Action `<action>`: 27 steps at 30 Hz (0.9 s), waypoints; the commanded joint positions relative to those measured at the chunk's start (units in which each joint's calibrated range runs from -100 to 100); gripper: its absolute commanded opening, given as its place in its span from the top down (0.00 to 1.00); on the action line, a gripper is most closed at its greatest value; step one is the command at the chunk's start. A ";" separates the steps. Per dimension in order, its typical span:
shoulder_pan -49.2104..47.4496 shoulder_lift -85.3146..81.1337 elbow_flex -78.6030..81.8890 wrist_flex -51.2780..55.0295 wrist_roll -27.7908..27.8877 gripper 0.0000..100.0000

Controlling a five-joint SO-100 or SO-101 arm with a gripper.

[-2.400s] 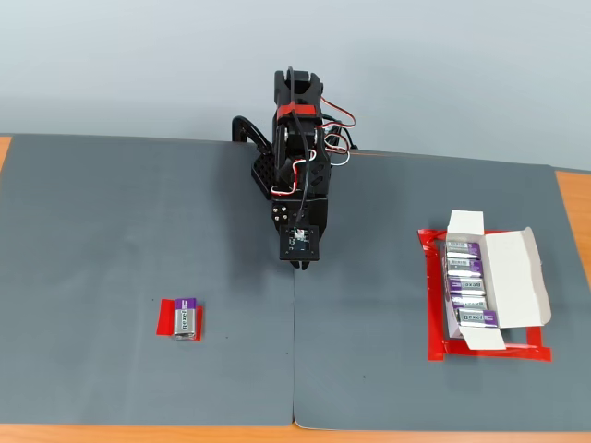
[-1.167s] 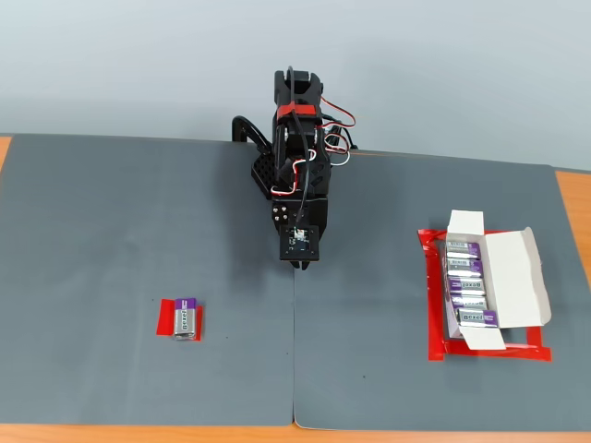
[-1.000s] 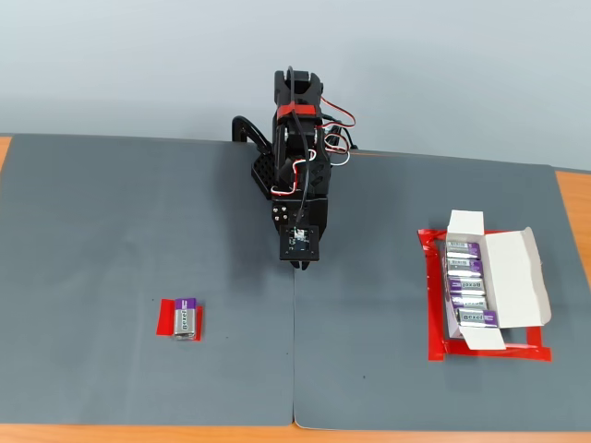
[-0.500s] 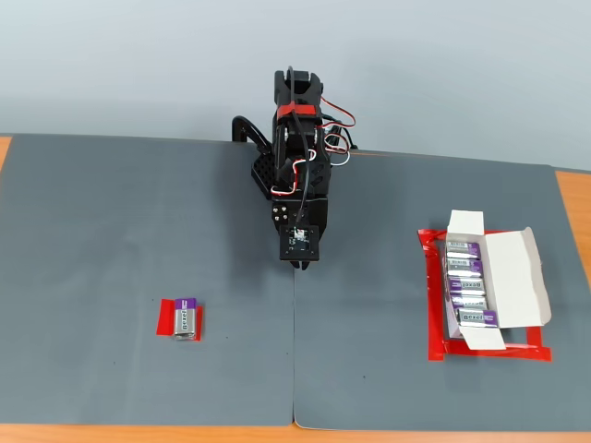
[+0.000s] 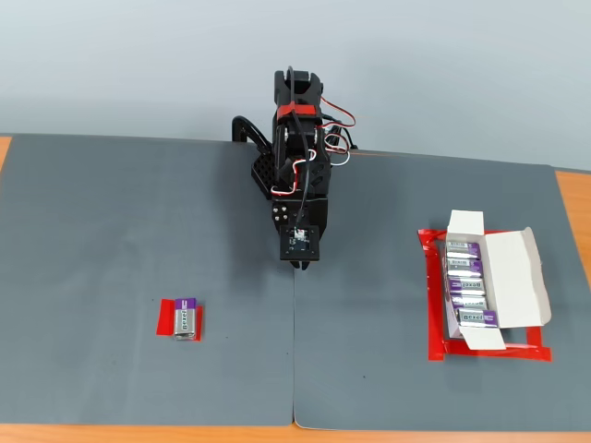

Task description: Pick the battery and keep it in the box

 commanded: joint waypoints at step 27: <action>0.35 20.01 -23.08 -0.73 0.14 0.98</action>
